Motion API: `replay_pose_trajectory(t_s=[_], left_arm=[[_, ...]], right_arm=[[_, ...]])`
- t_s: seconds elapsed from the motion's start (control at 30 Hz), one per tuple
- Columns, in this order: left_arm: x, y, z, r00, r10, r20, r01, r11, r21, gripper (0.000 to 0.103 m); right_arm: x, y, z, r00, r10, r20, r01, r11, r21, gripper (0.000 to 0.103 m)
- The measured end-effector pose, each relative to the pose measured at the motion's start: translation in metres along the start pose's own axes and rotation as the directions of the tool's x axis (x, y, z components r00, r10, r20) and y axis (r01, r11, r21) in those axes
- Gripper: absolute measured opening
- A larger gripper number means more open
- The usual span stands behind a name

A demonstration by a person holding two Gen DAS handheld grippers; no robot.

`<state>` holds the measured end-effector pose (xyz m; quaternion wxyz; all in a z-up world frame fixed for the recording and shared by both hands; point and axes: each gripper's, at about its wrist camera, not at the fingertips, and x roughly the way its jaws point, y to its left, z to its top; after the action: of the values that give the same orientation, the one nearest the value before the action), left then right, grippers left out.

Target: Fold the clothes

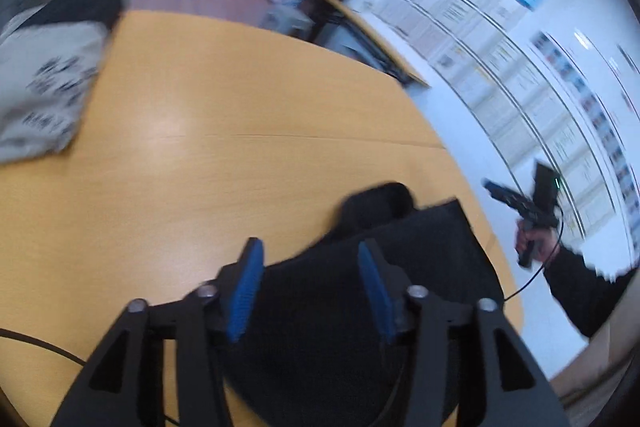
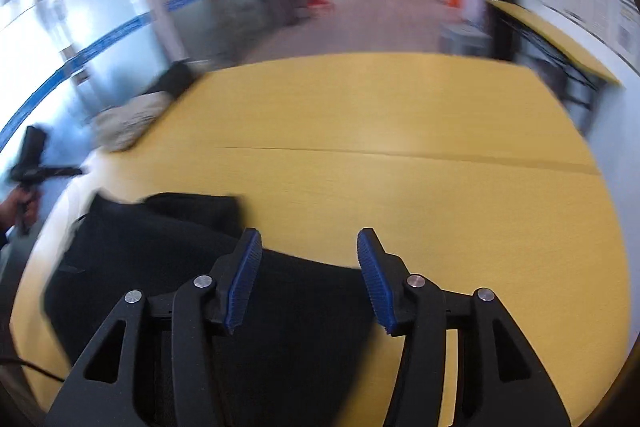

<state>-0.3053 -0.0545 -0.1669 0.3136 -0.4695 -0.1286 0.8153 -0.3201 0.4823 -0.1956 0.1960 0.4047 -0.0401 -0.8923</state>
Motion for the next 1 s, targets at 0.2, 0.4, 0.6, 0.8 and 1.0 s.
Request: replay_pose_trajectory(t_s=[0.2, 0.4, 0.6, 0.8, 1.0], left_arm=[[0.102, -0.007, -0.017, 0.964, -0.029, -0.263, 0.042, 0.998, 0.043, 0.054], [0.091, 0.008, -0.011, 0.984, 0.011, -0.178, -0.012, 1.0, -0.003, 0.047], [0.093, -0.019, -0.027, 0.979, 0.108, -0.174, -0.081, 0.984, 0.159, 0.07], [0.072, -0.021, -0.016, 0.985, 0.129, -0.112, -0.123, 0.991, 0.056, 0.065], [-0.013, -0.093, -0.02, 0.979, 0.198, -0.043, -0.173, 0.927, 0.331, 0.074]], right_arm=[[0.125, 0.113, -0.008, 0.918, 0.308, -0.249, -0.331, 0.942, -0.054, 0.046], [0.157, 0.094, -0.023, 0.96, 0.205, -0.19, -0.2, 0.979, 0.042, 0.022], [0.123, 0.116, -0.05, 0.975, 0.153, -0.161, -0.165, 0.984, -0.064, 0.067], [0.046, 0.078, -0.088, 0.992, 0.122, -0.025, -0.113, 0.965, 0.235, 0.071], [-0.11, 0.069, -0.191, 0.994, 0.017, 0.106, -0.067, 0.873, 0.484, 0.091]])
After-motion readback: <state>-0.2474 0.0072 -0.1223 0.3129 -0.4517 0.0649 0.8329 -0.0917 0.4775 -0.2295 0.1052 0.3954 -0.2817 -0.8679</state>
